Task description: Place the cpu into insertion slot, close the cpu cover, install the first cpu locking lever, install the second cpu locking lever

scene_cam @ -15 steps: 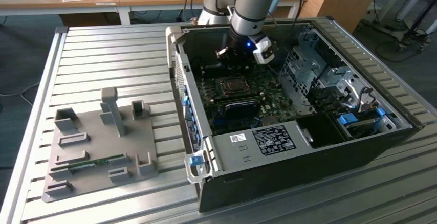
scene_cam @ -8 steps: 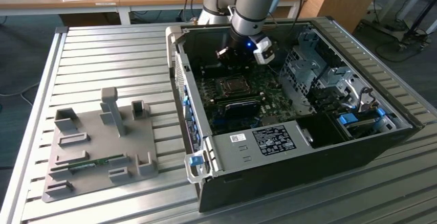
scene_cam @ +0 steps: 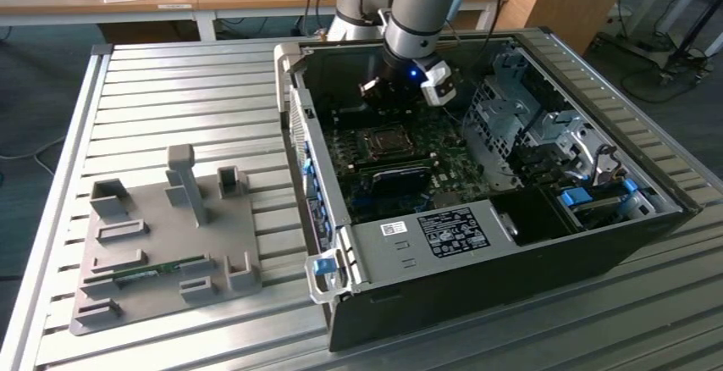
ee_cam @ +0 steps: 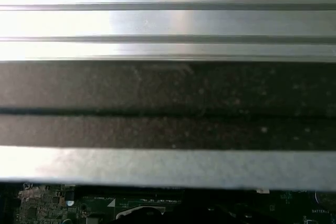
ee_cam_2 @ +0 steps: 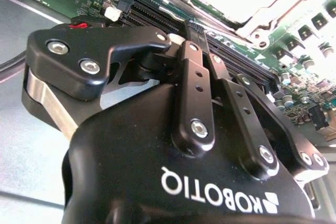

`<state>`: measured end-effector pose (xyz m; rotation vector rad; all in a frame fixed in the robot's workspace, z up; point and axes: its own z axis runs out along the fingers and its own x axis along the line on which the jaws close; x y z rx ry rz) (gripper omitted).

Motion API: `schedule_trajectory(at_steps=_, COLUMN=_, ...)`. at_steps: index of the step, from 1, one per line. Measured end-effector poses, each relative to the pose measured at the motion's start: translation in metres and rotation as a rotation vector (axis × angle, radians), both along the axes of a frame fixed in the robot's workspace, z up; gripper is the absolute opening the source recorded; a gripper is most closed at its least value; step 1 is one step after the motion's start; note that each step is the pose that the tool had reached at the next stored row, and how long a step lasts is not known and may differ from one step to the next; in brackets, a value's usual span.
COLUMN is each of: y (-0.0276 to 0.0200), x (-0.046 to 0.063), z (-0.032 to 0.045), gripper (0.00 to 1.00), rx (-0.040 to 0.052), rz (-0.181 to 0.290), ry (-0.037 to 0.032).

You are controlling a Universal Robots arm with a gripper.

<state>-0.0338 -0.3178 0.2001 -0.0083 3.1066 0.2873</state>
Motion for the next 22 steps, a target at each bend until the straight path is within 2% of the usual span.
schedule_trajectory(at_steps=17, y=0.0044, x=0.0012, z=-0.0002, gripper=0.11, rx=-0.0013, rz=0.000, ry=-0.0004)
schedule_trajectory(at_steps=22, y=0.0043, x=0.0015, z=0.0000, gripper=0.11, rx=-0.0026, rz=0.000, ry=0.0000)
